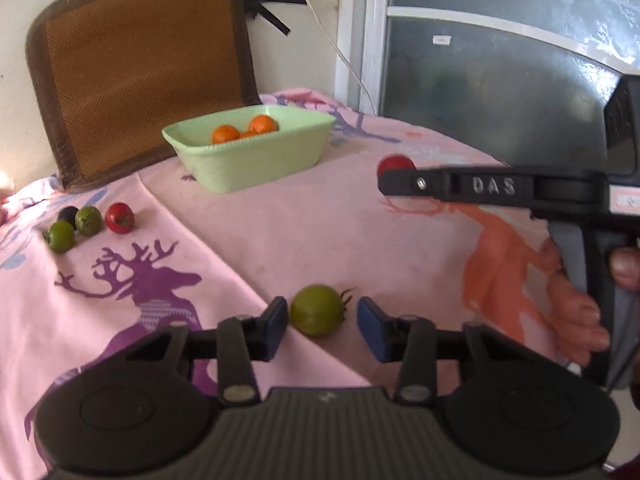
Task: Organize fruits
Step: 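Carry both tomatoes over the green basket and open both tools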
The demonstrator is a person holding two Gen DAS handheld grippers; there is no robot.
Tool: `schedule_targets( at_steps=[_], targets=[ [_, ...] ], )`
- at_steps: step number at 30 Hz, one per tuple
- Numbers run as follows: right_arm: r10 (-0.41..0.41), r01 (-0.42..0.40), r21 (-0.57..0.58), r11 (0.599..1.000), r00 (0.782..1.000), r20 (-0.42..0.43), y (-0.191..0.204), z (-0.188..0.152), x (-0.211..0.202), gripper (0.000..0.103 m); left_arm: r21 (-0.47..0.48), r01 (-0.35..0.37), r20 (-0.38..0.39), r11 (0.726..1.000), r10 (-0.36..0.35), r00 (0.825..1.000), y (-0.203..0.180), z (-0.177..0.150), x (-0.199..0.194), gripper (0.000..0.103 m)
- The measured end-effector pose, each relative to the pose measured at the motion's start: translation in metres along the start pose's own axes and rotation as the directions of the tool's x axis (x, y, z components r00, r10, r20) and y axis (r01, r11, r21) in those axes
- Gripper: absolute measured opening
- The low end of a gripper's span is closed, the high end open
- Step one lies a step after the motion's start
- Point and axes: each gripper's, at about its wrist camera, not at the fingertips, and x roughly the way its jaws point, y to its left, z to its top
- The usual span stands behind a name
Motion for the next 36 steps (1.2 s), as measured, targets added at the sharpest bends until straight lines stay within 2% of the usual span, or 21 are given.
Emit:
schedule_targets(
  at_steps=[3,5,9,12,17,22,23,25,28,30,33,36],
  targets=[
    [0.0,0.0,-0.022,1.0,1.0,-0.008,0.003,-0.002,0.001,0.031,-0.048,0.03,-0.003,0.998,-0.03,1.0,0.009,0.005,-0.003,0.029],
    [0.01,-0.01,-0.033,0.999,1.0,-0.005,0.005,0.005,0.005,0.031,-0.075,0.04,0.023,0.996,-0.039,0.999,0.018,0.02,-0.007,0.029],
    [0.037,-0.035,-0.048,0.998,0.998,0.043,0.002,0.035,0.026,0.031,-0.121,0.021,0.092,0.992,-0.01,0.996,0.044,0.075,0.0,0.029],
    [0.037,-0.033,-0.062,0.997,0.998,0.053,-0.001,0.059,0.055,0.031,-0.207,0.011,0.108,0.978,0.012,0.994,0.075,0.116,0.027,0.029],
    [0.03,-0.034,-0.087,0.996,0.999,-0.039,-0.002,0.078,0.113,0.031,-0.296,0.013,0.039,0.955,-0.002,0.999,0.119,0.155,0.093,0.029],
    [-0.008,-0.003,-0.128,0.992,0.996,-0.086,0.003,0.076,0.143,0.032,-0.315,-0.024,-0.039,0.949,0.012,0.999,0.127,0.158,0.134,0.03],
    [-0.011,-0.001,-0.131,0.991,0.996,-0.087,0.003,0.075,0.145,0.032,-0.318,-0.021,-0.045,0.948,0.007,0.999,0.128,0.156,0.138,0.036],
    [-0.013,0.002,-0.134,0.991,0.996,-0.083,0.003,0.071,0.147,0.032,-0.321,-0.018,-0.037,0.947,0.006,0.999,0.127,0.154,0.141,0.04],
    [-0.032,0.021,-0.15,0.988,0.997,-0.069,0.006,0.071,0.144,0.036,-0.311,-0.03,-0.032,0.95,0.022,0.999,0.124,0.154,0.134,0.043],
    [-0.032,0.024,-0.142,0.99,0.998,-0.049,0.006,0.074,0.137,0.038,-0.316,-0.007,0.018,0.949,0.013,1.0,0.126,0.156,0.113,0.043],
    [-0.023,0.024,-0.118,0.993,1.0,0.004,0.01,0.076,0.113,0.039,-0.332,0.015,0.121,0.943,0.027,0.992,0.138,0.147,0.055,0.043],
    [0.047,-0.041,-0.095,0.995,0.997,0.054,0.02,0.068,0.079,0.04,-0.376,-0.016,0.175,0.926,0.088,0.981,0.161,0.115,-0.005,0.043]
  ],
)
